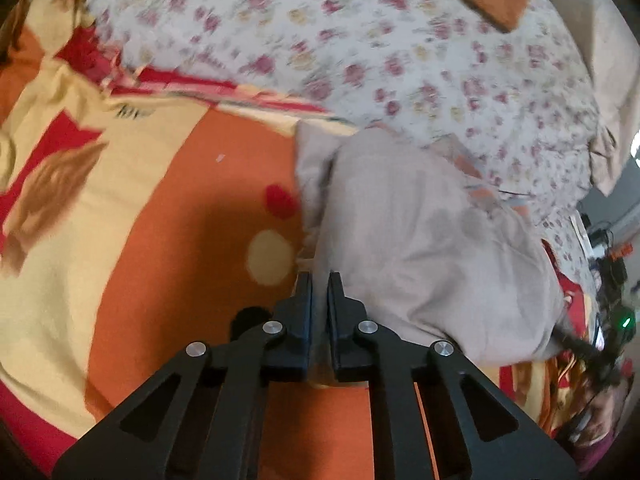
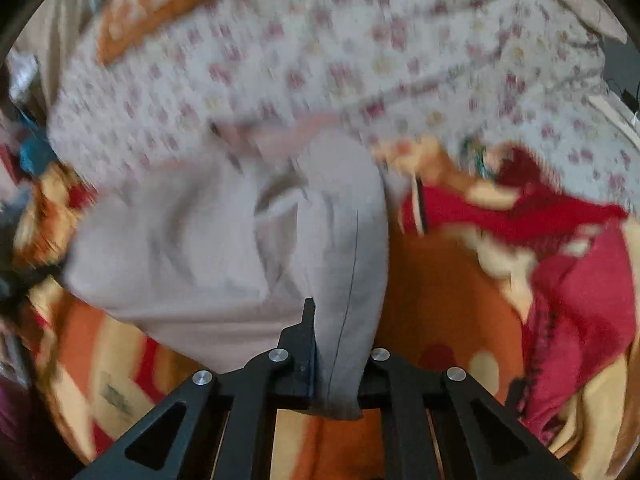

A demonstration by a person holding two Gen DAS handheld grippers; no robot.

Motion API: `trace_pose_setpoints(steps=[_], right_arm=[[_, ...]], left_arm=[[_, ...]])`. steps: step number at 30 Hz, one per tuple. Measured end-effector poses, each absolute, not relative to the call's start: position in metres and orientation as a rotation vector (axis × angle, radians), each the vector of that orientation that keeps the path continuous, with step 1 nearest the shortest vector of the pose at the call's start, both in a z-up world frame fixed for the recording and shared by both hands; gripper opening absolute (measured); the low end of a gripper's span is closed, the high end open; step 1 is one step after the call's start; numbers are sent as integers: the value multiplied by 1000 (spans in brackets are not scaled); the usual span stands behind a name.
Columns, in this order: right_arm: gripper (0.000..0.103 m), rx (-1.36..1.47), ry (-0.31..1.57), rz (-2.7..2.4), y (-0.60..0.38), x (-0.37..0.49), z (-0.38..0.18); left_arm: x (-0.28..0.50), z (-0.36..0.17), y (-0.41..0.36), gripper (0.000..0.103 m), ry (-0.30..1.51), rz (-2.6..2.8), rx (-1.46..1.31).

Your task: Fold large clothes

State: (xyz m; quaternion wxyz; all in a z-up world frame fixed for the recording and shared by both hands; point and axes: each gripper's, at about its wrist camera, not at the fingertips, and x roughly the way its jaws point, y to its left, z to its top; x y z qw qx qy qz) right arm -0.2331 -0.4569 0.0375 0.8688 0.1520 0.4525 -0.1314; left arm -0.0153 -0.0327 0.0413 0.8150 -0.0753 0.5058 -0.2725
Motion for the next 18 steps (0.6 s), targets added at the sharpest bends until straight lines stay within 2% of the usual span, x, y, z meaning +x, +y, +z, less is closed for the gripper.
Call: trace_pose_setpoints(steps=[2, 4, 6, 8, 10, 12, 18], right_arm=[[8, 346, 993, -269, -457, -233, 24], [13, 388, 957, -287, -462, -239, 35], [34, 461, 880, -314, -468, -246, 58], [46, 477, 816, -292, -462, -242, 81], [47, 435, 821, -244, -445, -220, 94], [47, 386, 845, -226, -428, -190, 98], [47, 402, 965, -176, -407, -84, 57]], left_arm=[[-19, 45, -31, 6, 1065, -589, -151], [-26, 56, -32, 6, 1010, -588, -132], [-29, 62, -31, 6, 979, -574, -139], [-28, 65, -30, 14, 964, -570, -171], [-26, 63, -33, 35, 979, -581, -185], [-26, 59, -38, 50, 1002, -582, -147], [-24, 43, -47, 52, 1082, -581, -77]])
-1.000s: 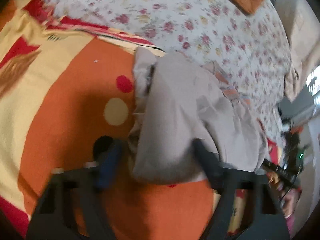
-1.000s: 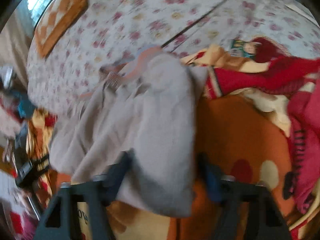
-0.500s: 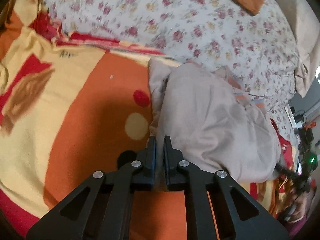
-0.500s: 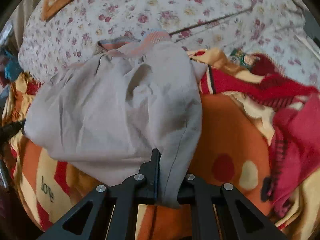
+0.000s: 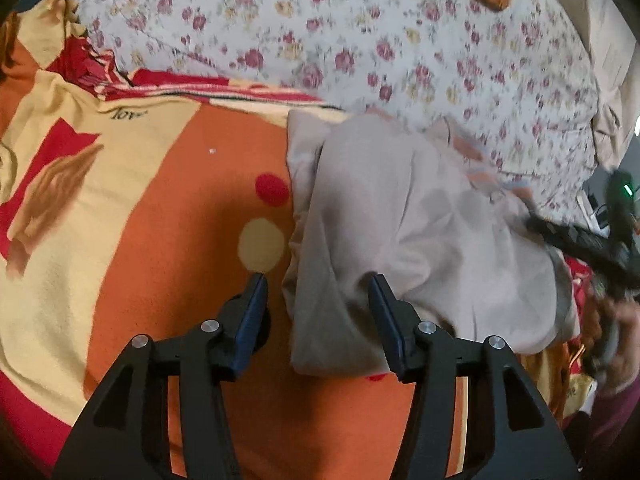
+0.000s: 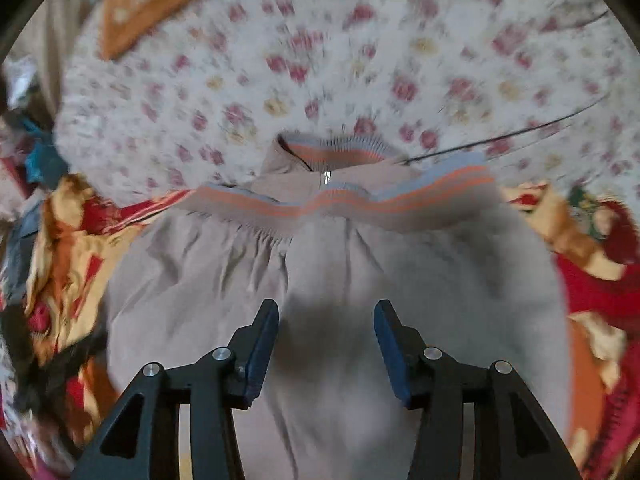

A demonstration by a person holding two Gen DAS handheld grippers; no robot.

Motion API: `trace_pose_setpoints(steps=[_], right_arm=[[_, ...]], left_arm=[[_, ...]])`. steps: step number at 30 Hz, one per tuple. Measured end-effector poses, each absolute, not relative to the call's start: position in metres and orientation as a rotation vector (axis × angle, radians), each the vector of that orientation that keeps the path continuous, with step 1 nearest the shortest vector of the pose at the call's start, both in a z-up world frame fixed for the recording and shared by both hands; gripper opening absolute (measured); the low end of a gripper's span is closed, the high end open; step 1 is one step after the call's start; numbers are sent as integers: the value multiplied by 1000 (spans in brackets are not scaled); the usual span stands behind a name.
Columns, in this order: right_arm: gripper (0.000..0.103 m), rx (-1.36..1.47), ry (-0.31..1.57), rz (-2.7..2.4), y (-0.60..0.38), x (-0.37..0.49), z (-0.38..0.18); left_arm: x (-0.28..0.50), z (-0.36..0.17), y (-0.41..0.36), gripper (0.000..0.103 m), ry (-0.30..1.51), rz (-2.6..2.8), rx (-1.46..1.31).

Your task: Fold large clothes

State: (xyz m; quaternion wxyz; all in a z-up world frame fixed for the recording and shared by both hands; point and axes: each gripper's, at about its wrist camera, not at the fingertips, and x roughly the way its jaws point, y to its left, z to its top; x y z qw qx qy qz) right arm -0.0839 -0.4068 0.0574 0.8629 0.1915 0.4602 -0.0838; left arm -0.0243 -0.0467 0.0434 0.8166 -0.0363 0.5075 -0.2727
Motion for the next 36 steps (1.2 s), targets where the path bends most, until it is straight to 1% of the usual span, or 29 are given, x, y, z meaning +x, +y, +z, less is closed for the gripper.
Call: trace_pose_setpoints(steps=[2, 4, 5, 6, 8, 11, 12, 13, 14, 17, 19, 20, 21, 25, 27, 28, 29, 30, 31, 32, 33, 34, 36], right_arm=[[47, 408, 998, -171, -405, -56, 40], [27, 359, 1048, -151, -398, -37, 25], [11, 291, 1046, -166, -393, -30, 21], [7, 270, 1028, -172, -392, -26, 21], [4, 303, 979, -163, -398, -19, 25], [3, 312, 910, -229, -412, -5, 25], [3, 314, 906, -253, -415, -1, 22], [3, 328, 909, -268, -418, 3, 16], [3, 352, 924, -271, -420, 7, 8], [3, 379, 924, -231, -419, -1, 7], [15, 443, 917, -174, -421, -17, 17], [37, 480, 916, -138, -426, -35, 26], [51, 495, 906, -126, -429, -50, 34], [64, 457, 850, -176, -444, -138, 67], [82, 445, 831, -246, -452, -172, 77], [83, 446, 831, -301, -458, -192, 76], [83, 451, 842, -336, -470, -202, 73], [83, 462, 852, -353, -476, -213, 68], [83, 480, 862, -355, -479, -221, 62], [72, 512, 894, -336, -484, -226, 48], [33, 535, 923, -308, -483, -224, 37], [17, 575, 950, -239, -480, -223, 25], [11, 559, 933, -226, -473, -224, 29]], left_arm=[[-23, 41, -49, 52, 1089, -586, -67], [-22, 40, -52, 52, 1091, -592, -52], [-23, 41, -54, 52, 1090, -594, -49], [-23, 41, -55, 52, 1087, -599, -46], [-23, 44, -58, 52, 1078, -615, -43], [-23, 44, -61, 52, 1073, -640, -40], [-23, 44, -62, 54, 1077, -643, -40], [-23, 42, -63, 59, 1083, -647, -41], [-23, 41, -63, 61, 1092, -653, -44], [-23, 40, -65, 61, 1107, -664, -45], [-24, 38, -67, 65, 1124, -686, -40], [-25, 37, -67, 65, 1131, -695, -39], [-26, 37, -67, 65, 1133, -699, -38], [-29, 38, -64, 65, 1123, -727, -42], [-27, 35, -63, 64, 1125, -734, -56], [-26, 33, -63, 52, 1131, -733, -61], [-25, 31, -63, 43, 1134, -729, -61], [-23, 30, -63, 31, 1137, -720, -58], [-22, 30, -63, 24, 1136, -709, -59], [-21, 29, -63, 22, 1133, -708, -62], [-21, 30, -63, 16, 1128, -706, -65], [-23, 31, -62, 13, 1118, -698, -72], [-26, 36, -59, 10, 1105, -692, -80]])
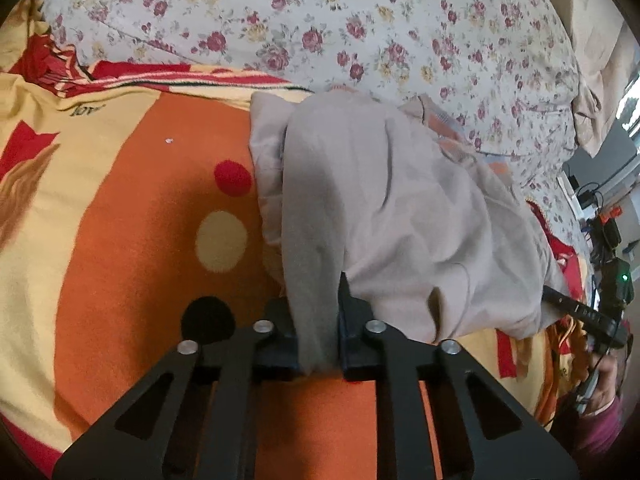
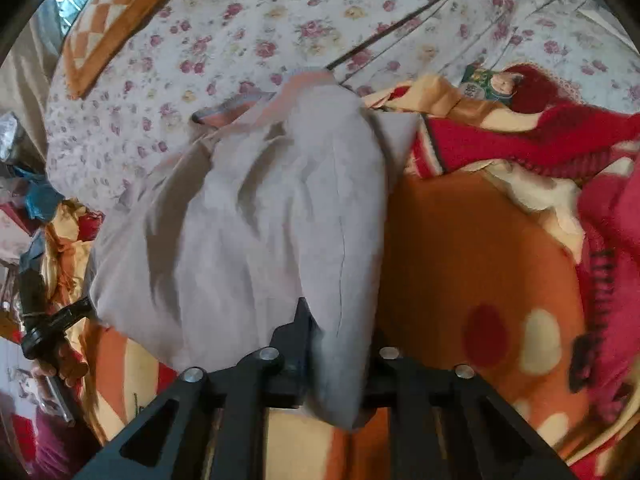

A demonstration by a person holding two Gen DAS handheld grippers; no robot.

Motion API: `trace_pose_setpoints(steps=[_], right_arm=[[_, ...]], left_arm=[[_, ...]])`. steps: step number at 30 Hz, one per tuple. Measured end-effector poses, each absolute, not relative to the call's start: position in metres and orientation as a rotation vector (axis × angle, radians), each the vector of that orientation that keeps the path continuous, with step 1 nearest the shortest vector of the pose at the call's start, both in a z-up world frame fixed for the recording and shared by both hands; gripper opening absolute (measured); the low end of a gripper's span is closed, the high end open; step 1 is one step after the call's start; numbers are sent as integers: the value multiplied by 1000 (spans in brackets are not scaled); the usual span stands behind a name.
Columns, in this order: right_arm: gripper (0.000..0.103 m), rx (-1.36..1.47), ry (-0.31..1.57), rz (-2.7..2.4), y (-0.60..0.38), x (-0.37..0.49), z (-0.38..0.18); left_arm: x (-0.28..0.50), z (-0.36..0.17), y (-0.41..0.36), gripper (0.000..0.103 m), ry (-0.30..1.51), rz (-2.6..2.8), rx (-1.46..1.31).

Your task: Fold large clothes

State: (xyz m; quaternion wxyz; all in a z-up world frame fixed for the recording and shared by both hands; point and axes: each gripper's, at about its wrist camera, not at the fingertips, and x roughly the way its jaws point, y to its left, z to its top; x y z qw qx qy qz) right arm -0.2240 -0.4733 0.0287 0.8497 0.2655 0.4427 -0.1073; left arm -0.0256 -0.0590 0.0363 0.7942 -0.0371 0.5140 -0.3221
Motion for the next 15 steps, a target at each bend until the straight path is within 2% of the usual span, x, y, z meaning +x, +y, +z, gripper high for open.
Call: trace_pose_setpoints(steps=[6, 10, 13, 14, 15], right_arm=[[6, 383, 856, -276, -468, -244, 78], [6, 365, 969, -336, -469, -243, 39], [6, 417, 981, -340, -467, -243, 28], [9, 435, 971, -347, -470, -246, 32], [17, 454, 960, -353, -472, -249, 38]], left_arm=[[-44, 50, -53, 7, 1058, -702, 1], [-40, 36, -54, 7, 1123, -659, 18], [-44, 42, -52, 7, 1079, -644, 42], [-47, 45, -52, 7, 1059, -634, 58], [-50, 48, -52, 11, 1033, -614, 81]])
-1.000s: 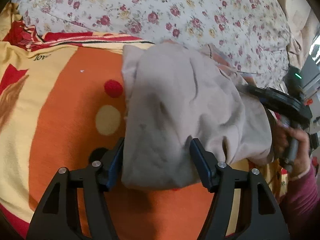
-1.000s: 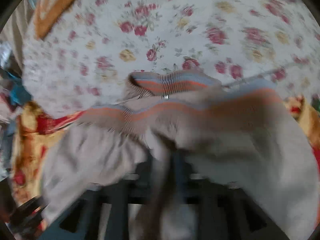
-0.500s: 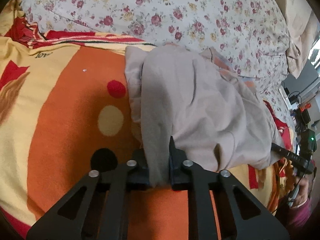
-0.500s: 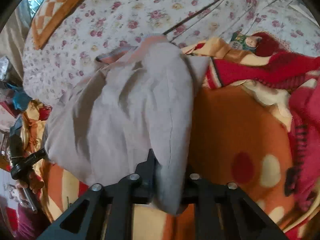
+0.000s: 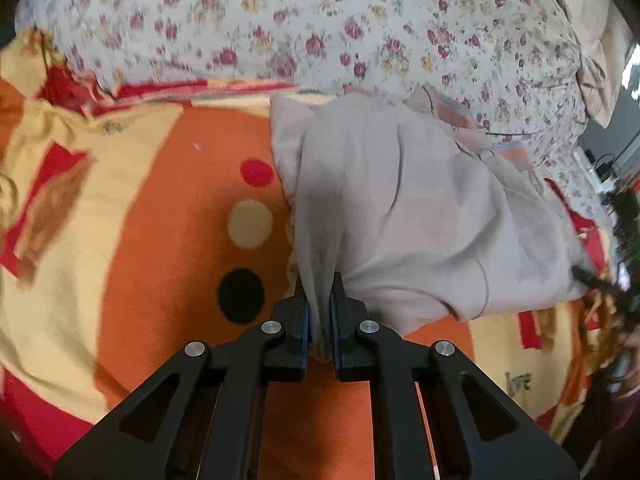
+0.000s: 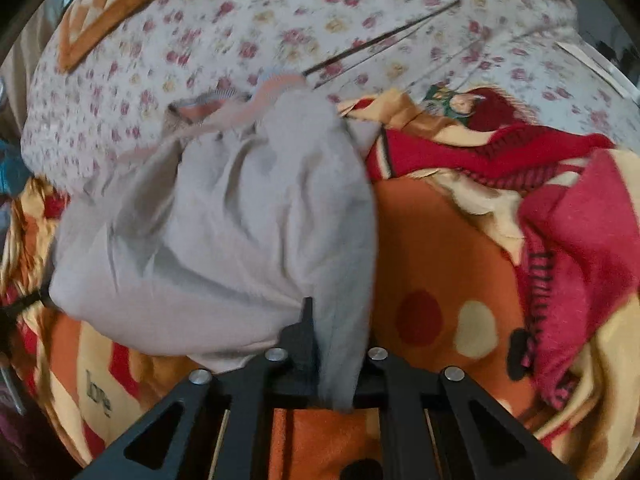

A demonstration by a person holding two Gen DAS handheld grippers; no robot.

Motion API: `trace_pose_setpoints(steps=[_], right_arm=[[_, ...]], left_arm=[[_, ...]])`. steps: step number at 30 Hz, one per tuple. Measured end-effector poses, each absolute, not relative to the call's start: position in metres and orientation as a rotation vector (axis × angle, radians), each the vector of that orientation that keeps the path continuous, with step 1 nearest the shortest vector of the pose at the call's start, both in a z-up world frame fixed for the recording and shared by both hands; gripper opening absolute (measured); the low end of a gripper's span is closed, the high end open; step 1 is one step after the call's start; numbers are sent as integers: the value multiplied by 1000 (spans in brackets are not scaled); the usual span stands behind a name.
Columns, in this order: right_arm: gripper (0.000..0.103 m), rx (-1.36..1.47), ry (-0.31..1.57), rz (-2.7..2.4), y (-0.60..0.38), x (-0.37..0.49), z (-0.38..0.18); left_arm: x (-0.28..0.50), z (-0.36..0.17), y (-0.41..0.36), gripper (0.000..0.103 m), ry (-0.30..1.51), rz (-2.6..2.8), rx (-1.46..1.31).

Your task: Fold large clothes

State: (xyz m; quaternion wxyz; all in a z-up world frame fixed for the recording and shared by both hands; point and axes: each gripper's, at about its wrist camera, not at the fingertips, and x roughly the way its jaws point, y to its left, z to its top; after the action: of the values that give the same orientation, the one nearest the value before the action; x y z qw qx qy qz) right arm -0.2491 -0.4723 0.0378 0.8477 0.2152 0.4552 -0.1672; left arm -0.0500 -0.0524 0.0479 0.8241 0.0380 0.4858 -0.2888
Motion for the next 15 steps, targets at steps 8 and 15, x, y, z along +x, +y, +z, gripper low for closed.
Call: trace_pose_setpoints(steps=[8, 15], right_arm=[[46, 321, 888, -349, -428, -238, 90], [46, 231, 879, -207, -373, -182, 86]], left_arm=[[-68, 68, -63, 31, 875, -526, 187], [-69, 74, -67, 36, 850, -512, 164]])
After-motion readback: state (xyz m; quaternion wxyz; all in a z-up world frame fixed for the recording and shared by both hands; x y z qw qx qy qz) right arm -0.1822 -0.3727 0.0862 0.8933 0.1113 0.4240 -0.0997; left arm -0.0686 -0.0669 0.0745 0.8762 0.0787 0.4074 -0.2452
